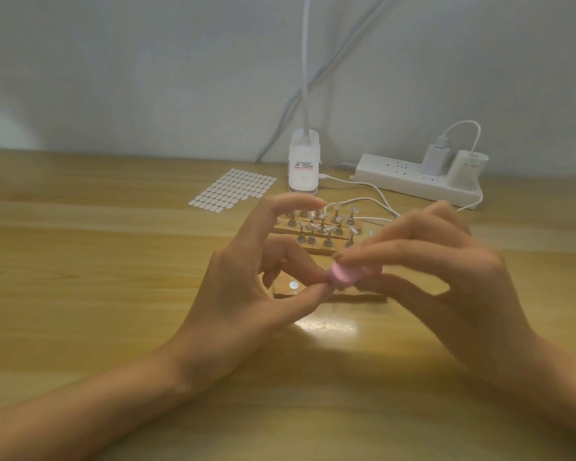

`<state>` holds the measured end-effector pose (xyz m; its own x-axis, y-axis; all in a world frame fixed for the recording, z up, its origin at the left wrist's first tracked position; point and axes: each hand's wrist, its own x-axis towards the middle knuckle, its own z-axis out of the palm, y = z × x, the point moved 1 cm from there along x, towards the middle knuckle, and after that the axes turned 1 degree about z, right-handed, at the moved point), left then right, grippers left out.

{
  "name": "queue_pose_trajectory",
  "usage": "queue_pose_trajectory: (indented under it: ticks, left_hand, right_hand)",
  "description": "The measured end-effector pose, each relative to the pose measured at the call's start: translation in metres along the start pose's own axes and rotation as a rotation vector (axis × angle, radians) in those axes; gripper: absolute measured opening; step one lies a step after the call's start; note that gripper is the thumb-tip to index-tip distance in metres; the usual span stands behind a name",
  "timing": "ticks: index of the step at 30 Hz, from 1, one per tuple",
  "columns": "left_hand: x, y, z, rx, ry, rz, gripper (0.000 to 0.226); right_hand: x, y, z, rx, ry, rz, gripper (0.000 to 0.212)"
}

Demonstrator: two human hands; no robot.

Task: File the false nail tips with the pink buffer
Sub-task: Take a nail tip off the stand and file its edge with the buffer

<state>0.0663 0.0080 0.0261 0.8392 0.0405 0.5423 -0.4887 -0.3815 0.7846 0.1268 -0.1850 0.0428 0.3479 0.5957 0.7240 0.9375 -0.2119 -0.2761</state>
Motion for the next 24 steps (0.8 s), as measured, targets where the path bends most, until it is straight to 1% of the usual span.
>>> queue_pose_trajectory:
  ticks: [1,5,8,11,15,19,22,24]
  left_hand:
    - [-0.0001,-0.0001,-0.0001,0.008,0.001,0.000,0.063]
    - [-0.0012,0.0020,0.0004,0.005,-0.001,0.009,0.060]
    - [-0.0009,0.0026,0.0006,0.010,-0.001,0.017,0.059]
    - [-0.0020,0.0040,0.0018,0.001,-0.010,0.013,0.060]
    - [-0.0016,0.0033,0.0005,0.014,-0.001,0.017,0.063]
    - [-0.0030,0.0053,0.0017,0.026,-0.008,0.023,0.063]
    - [-0.0026,0.0065,0.0002,0.033,-0.003,0.020,0.064]
    - [-0.0026,0.0077,-0.0002,0.032,-0.011,0.023,0.067]
  right_hand:
    - [0.0002,0.0004,-0.0005,0.008,0.003,0.015,0.019]
    - [-0.0011,-0.0013,0.0015,0.012,-0.019,-0.027,0.019]
    - [0.0003,0.0002,0.0001,0.006,0.007,0.026,0.020]
    - [-0.0018,-0.0043,0.0038,0.015,-0.024,-0.030,0.016]
    - [0.0002,-0.0008,-0.0005,0.025,0.018,0.055,0.020]
    - [-0.0025,-0.0058,0.0011,0.068,-0.014,0.018,0.019]
    - [-0.0011,-0.0046,-0.0003,0.049,0.000,0.031,0.018]
    - [-0.0017,-0.0067,0.0024,0.034,-0.019,-0.018,0.017]
